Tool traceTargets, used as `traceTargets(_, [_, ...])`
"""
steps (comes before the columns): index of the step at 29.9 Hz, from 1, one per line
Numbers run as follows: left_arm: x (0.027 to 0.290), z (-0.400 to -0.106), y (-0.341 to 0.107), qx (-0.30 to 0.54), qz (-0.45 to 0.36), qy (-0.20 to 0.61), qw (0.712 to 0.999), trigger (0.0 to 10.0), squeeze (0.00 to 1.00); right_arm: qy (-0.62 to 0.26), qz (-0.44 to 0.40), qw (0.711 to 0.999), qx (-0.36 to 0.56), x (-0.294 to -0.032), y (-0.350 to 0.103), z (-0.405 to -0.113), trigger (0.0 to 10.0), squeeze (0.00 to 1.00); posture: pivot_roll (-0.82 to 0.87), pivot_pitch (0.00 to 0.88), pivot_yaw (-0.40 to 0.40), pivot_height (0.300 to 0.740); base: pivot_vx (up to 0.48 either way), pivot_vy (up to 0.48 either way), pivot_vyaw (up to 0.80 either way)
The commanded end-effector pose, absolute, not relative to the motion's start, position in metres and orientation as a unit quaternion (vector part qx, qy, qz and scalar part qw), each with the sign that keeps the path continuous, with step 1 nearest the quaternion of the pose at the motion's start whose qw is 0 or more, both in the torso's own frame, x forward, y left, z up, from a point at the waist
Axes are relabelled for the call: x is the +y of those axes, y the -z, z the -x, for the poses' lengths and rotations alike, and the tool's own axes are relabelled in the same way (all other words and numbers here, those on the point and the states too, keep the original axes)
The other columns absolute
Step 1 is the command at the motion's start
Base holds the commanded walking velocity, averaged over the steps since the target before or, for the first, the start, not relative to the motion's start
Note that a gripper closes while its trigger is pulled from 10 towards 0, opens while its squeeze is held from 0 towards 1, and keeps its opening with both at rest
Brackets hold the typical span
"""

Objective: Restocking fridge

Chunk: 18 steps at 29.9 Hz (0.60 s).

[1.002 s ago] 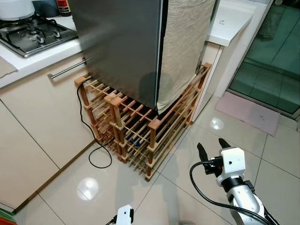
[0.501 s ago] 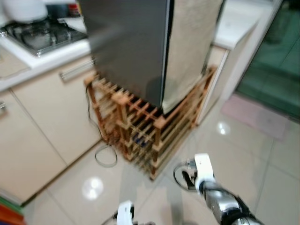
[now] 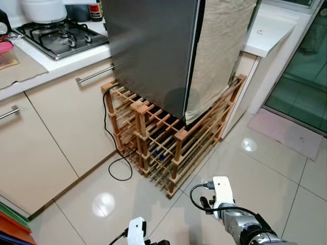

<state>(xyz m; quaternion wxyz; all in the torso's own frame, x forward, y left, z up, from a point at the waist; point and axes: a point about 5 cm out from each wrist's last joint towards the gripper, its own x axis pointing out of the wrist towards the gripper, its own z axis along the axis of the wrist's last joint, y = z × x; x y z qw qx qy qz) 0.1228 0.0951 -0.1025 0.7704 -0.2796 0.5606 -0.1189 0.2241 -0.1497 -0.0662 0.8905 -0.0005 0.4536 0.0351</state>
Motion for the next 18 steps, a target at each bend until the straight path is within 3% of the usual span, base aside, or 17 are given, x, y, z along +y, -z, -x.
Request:
traceTargets(1, [0.1216, -0.2371, 0.0581, 0.469, -0.085, 0.106, 0.873, 10.0, 0.0, -0.027, -0.003, 0.889, 0.456, -0.1504, 0.0683, -0.2208, 10.0, 0.05, -0.1, 0.0, 0.0, 0.724, 0.0, 0.0, 0.0])
traceTargets(2, [0.1226, -0.2383, 0.0574, 0.464, -0.09, 0.102, 0.875, 10.0, 0.0, -0.027, -0.002, 0.889, 0.458, -0.1504, 0.069, -0.2196, 10.0, 0.04, -0.1, 0.045, 0.037, 0.724, 0.0, 0.0, 0.0])
traceTargets(18, [0.1226, -0.2383, 0.0574, 0.464, -0.09, 0.102, 0.875, 10.0, 0.0, -0.027, -0.002, 0.889, 0.458, -0.1504, 0.069, -0.2196, 10.0, 0.04, -0.1, 0.045, 0.037, 0.724, 0.0, 0.0, 0.0])
